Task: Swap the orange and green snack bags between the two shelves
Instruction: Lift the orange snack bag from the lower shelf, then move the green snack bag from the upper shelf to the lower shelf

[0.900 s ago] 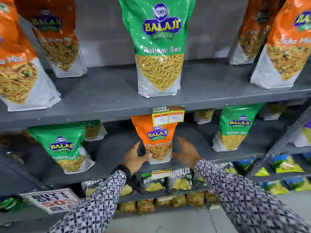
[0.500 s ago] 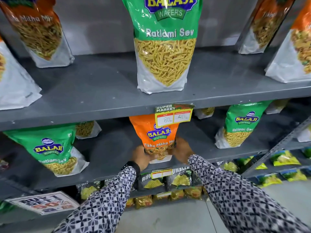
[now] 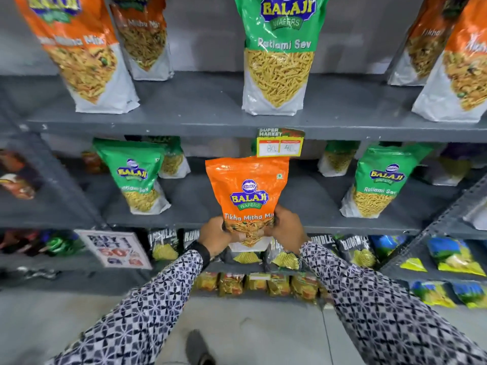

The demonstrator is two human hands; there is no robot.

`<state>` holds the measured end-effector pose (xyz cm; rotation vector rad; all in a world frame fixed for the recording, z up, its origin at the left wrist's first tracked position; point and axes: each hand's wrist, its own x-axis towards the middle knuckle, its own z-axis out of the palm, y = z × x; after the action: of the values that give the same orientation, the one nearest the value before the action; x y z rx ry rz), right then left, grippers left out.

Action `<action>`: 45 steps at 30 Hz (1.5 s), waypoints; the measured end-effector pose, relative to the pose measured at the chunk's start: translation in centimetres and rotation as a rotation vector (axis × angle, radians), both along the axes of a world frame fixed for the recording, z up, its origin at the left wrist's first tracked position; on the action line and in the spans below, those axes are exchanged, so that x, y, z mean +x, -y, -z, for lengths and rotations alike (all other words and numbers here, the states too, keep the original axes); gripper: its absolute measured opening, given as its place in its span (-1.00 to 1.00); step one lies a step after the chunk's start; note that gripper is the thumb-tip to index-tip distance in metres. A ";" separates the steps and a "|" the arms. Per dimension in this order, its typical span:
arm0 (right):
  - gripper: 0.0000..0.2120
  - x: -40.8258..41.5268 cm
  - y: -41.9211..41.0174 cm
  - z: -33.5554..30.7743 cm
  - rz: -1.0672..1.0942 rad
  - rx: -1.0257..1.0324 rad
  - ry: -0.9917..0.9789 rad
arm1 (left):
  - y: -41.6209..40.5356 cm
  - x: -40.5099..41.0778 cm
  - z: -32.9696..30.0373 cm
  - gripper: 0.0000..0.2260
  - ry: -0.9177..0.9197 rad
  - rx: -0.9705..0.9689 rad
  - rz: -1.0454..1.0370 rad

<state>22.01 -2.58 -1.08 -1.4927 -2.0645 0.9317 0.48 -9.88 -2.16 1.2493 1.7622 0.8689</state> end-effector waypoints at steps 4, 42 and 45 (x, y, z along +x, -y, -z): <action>-0.52 0.1 3.9 -3.7 -0.066 -0.002 -0.100 | 5.1 -0.1 -3.8 -0.66 -0.026 0.082 -0.062; -0.57 -15.0 -9.4 -27.2 -0.112 0.503 -0.348 | -8.2 -11.5 -27.2 -0.50 -0.064 0.647 -0.261; -0.36 -13.8 -8.2 -26.6 -0.117 0.570 -0.338 | -7.3 -10.4 -27.1 -0.33 -0.096 0.760 -0.341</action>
<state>8.18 5.65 25.55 -0.8621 -1.9522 0.5183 -9.92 -2.63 24.91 1.4773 1.8086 1.8200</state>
